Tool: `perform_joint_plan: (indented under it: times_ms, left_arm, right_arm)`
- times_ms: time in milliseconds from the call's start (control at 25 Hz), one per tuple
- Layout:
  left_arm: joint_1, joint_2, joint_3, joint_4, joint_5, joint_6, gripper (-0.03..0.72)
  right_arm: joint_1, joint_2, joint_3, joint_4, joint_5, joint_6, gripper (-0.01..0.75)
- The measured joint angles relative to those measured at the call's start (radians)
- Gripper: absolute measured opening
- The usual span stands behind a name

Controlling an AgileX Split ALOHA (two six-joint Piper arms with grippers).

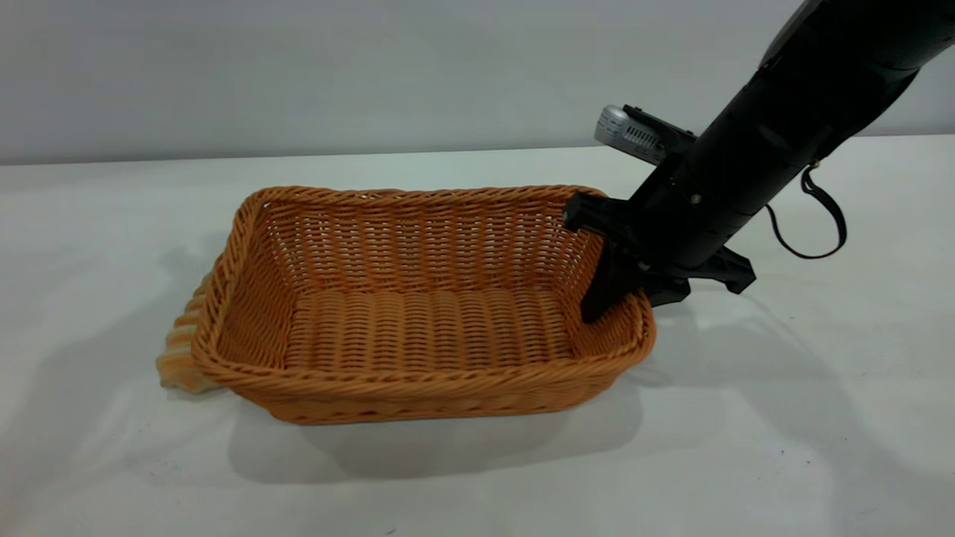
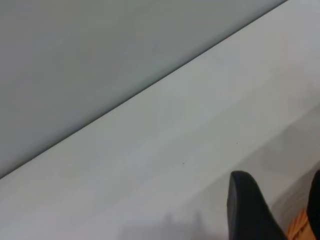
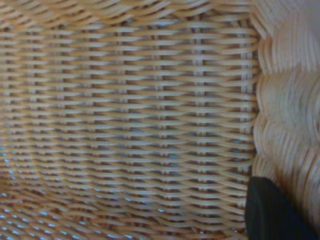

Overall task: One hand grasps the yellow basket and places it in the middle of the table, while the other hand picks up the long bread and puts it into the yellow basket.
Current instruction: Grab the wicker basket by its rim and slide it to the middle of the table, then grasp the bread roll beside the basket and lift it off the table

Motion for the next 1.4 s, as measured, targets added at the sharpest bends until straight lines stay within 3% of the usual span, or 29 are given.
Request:
perform_joint_plan:
  times_ms: [80, 160, 400, 520, 920, 1200, 1400]
  left_arm:
    - [0.0, 0.0, 0.0, 0.0, 0.003, 0.0, 0.366]
    - [0.0, 0.0, 0.0, 0.0, 0.005, 0.0, 0.366]
    - [0.0, 0.0, 0.0, 0.0, 0.006, 0.001, 0.366]
    - [0.0, 0.0, 0.0, 0.001, 0.007, 0.003, 0.366]
    - [0.001, 0.0, 0.0, 0.001, 0.052, -0.002, 0.366]
    - [0.03, 0.0, 0.011, 0.05, 0.086, -0.072, 0.366]
    - [0.102, 0.032, 0.052, 0.179, 0.144, -0.211, 0.366]
  right_arm:
    - [0.001, 0.0, -0.002, -0.008, -0.002, -0.012, 0.065]
    - [0.001, 0.0, -0.005, -0.023, -0.003, -0.015, 0.133]
    - [-0.016, -0.016, -0.005, -0.111, 0.006, -0.016, 0.502]
    - [-0.046, -0.047, -0.005, -0.144, 0.012, -0.016, 0.584]
    - [-0.175, -0.269, -0.004, -0.329, 0.014, -0.015, 0.541]
    - [-0.19, -0.453, 0.024, -0.413, 0.04, -0.01, 0.537]
    - [-0.19, -0.647, 0.179, -0.486, -0.049, -0.026, 0.504]
